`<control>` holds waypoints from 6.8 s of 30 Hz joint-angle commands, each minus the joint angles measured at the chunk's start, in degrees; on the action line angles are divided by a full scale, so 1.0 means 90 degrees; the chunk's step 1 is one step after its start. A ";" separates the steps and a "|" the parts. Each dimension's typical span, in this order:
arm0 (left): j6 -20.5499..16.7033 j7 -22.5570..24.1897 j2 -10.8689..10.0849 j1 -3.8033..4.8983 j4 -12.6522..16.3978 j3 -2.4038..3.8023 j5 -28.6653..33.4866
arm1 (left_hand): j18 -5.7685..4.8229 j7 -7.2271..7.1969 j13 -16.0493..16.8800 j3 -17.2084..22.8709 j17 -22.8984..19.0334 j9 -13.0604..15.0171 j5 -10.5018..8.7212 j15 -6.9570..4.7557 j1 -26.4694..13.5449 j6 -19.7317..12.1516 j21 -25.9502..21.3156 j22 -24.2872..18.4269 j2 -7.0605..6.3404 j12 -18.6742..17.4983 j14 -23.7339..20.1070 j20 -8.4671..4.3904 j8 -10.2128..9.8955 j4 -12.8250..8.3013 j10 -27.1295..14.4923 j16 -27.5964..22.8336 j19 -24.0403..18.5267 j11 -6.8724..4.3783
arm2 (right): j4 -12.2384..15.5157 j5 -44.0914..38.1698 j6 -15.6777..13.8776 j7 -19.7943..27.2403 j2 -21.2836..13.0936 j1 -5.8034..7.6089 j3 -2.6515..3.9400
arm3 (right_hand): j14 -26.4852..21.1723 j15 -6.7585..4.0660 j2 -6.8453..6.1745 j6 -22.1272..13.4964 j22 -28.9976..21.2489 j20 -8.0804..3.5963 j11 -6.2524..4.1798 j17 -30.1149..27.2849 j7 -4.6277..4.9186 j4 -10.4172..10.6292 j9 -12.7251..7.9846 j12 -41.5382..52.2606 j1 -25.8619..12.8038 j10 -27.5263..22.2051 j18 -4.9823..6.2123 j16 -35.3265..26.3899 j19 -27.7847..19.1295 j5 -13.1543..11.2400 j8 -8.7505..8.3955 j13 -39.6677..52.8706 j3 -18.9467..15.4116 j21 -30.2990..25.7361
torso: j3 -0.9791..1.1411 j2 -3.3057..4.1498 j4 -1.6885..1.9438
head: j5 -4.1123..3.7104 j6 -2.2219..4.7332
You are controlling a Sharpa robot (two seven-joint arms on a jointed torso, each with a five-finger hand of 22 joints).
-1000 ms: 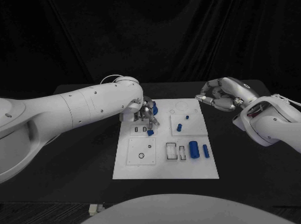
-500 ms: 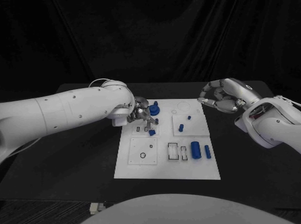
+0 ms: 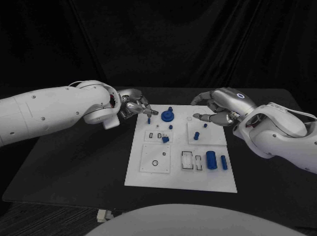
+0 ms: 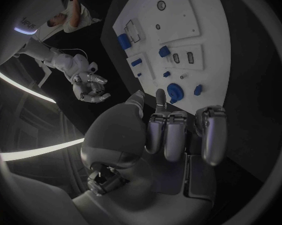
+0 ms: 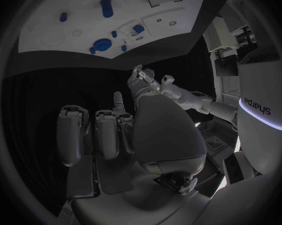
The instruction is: Assemble the parts on the task board
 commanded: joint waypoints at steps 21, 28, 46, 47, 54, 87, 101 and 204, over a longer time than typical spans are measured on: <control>-0.0350 0.1405 -0.0519 -0.0224 0.0363 0.0002 0.0675 | -0.0032 0.0073 0.1667 -0.0060 0.1672 -0.0094 0.0143 0.0053 0.0383 -0.0255 -0.0060 0.1220 0.0055 0.0021 0.0661 0.0076 0.0030 0.0034 0.0663 0.0017 0.0022 0.0067 | -0.0839 -0.1002 0.2144 -0.0801 0.1552 -0.0135 0.0004 | 0.0505 -0.0019 -0.0049 -0.0446 0.1419 -0.0032 -0.0042 0.0827 0.0023 -0.0338 0.0357 0.0016 -0.0093 0.0666 -0.0005 0.0037 0.0307 0.0795 0.0531 0.1677 0.0071 -0.0010 | -0.0114 0.0107 0.0140 | 0.0050 -0.0001; -0.0282 0.1396 -0.0499 -0.0302 0.0279 0.0001 0.0676 | -0.0022 0.0079 0.1667 -0.0068 0.1672 -0.0111 0.0142 0.0064 0.0406 -0.0260 -0.0097 0.1204 0.0076 0.0021 0.0661 0.0085 0.0041 0.0057 0.0663 0.0017 -0.0010 0.0077 | -0.1028 -0.1006 0.2294 -0.0893 0.1740 -0.0214 0.0004 | 0.0503 -0.0004 -0.0030 -0.0675 0.1412 -0.0018 -0.0026 0.0817 0.0040 -0.0360 0.0553 0.0016 -0.0256 0.0666 0.0000 0.0035 0.0298 0.0277 0.0813 0.1677 0.0045 -0.0029 | -0.0159 0.0114 0.0166 | 0.0017 -0.0001; -0.0201 0.1362 -0.0432 -0.0356 0.0200 0.0001 0.0676 | -0.0006 0.0080 0.1667 -0.0076 0.1672 -0.0139 0.0150 0.0073 0.0448 -0.0254 -0.0155 0.1179 0.0101 0.0021 0.0661 0.0097 0.0055 0.0080 0.0663 0.0017 -0.0060 0.0083 | -0.1308 -0.1007 0.2390 -0.0879 0.1954 -0.0386 0.0004 | 0.0500 0.0011 -0.0040 -0.0875 0.1398 -0.0003 -0.0009 0.0801 0.0058 -0.0350 0.0559 0.0016 -0.0350 0.0666 0.0010 0.0030 0.0280 -0.0107 0.0861 0.1677 -0.0003 -0.0069 | -0.0138 0.0123 0.0136 | 0.0057 -0.0001; -0.0190 0.1357 -0.0423 -0.0357 0.0192 0.0001 0.0676 | -0.0004 0.0080 0.1667 -0.0077 0.1672 -0.0143 0.0150 0.0074 0.0453 -0.0251 -0.0161 0.1177 0.0105 0.0021 0.0661 0.0098 0.0058 0.0084 0.0663 0.0017 -0.0065 0.0084 | -0.1314 -0.1007 0.2394 -0.0879 0.1959 -0.0395 0.0004 | 0.0500 0.0011 -0.0040 -0.0875 0.1398 -0.0003 -0.0009 0.0801 0.0058 -0.0350 0.0559 0.0016 -0.0350 0.0666 0.0010 0.0030 0.0280 -0.0107 0.0861 0.1677 -0.0003 -0.0069 | -0.0137 0.0122 0.0140 | 0.0054 -0.0001; -0.0155 0.1342 -0.0389 -0.0361 0.0172 0.0000 0.0676 | 0.0002 0.0083 0.1667 -0.0082 0.1672 -0.0152 0.0149 0.0076 0.0457 -0.0254 -0.0181 0.1167 0.0108 0.0021 0.0661 0.0100 0.0056 0.0093 0.0663 0.0017 -0.0083 0.0086 | -0.1388 -0.1054 0.2395 -0.0856 0.2007 -0.0473 0.0004 | 0.0499 0.0017 -0.0053 -0.0974 0.1396 0.0003 -0.0003 0.0794 0.0064 -0.0360 0.0526 0.0016 -0.0352 0.0666 0.0012 0.0028 0.0277 -0.0221 0.0833 0.1677 -0.0018 -0.0078 | -0.0139 0.0120 0.0138 | 0.0056 -0.0001; 0.0000 0.1252 -0.0341 -0.0431 0.0118 0.0000 0.0676 | 0.0027 0.0089 0.1667 -0.0107 0.1672 -0.0201 0.0136 0.0088 0.0489 -0.0247 -0.0274 0.1128 0.0128 0.0021 0.0661 0.0114 0.0063 0.0140 0.0663 0.0017 -0.0162 0.0096 | -0.1815 -0.1252 0.2235 -0.0838 0.2292 -0.0753 0.0004 | 0.0494 0.0025 0.0011 -0.0522 0.1387 0.0013 0.0004 0.0773 0.0050 -0.0395 0.0625 0.0016 -0.0357 0.0666 0.0019 0.0022 0.0264 0.0099 0.1202 0.1677 0.0013 -0.0107 | -0.0142 0.0117 0.0140 | 0.0058 -0.0001; -0.0020 0.1290 -0.0331 -0.0491 0.0089 0.0000 0.0676 | 0.0035 0.0079 0.1667 -0.0101 0.1672 -0.0227 0.0150 0.0091 0.0543 -0.0220 -0.0307 0.1118 0.0165 0.0021 0.0661 0.0121 0.0085 0.0154 0.0663 0.0017 -0.0190 0.0093 | -0.1955 -0.1252 0.2066 -0.0855 0.2374 -0.0814 0.0004 | 0.0492 0.0024 0.0057 -0.0181 0.1385 0.0013 0.0003 0.0764 0.0003 -0.0480 0.0724 0.0016 -0.0319 0.0666 0.0021 0.0019 0.0262 0.0639 0.1420 0.1677 0.0138 -0.0114 | -0.0146 0.0116 0.0143 | 0.0050 -0.0001; 0.0491 0.2092 0.0190 -0.0741 -0.0219 0.0002 0.0675 | 0.0138 0.0317 0.1512 -0.0721 0.1672 -0.2901 0.1165 0.0297 0.1563 0.0270 -0.0869 0.1120 0.0549 -0.0067 0.0661 0.0329 -0.1190 0.0097 0.0486 0.0017 -0.0523 0.0303 | -0.0814 -0.1251 0.0743 -0.0724 0.1728 -0.0456 0.0004 | 0.0495 -0.0039 0.0128 0.0614 0.1407 -0.0036 -0.0077 0.0768 -0.0169 -0.0621 0.0873 0.0016 -0.0399 0.0666 0.0006 0.0025 0.0292 0.1204 0.1617 0.1677 0.0484 -0.0048 | -0.0144 0.0112 0.0137 | 0.0042 -0.0001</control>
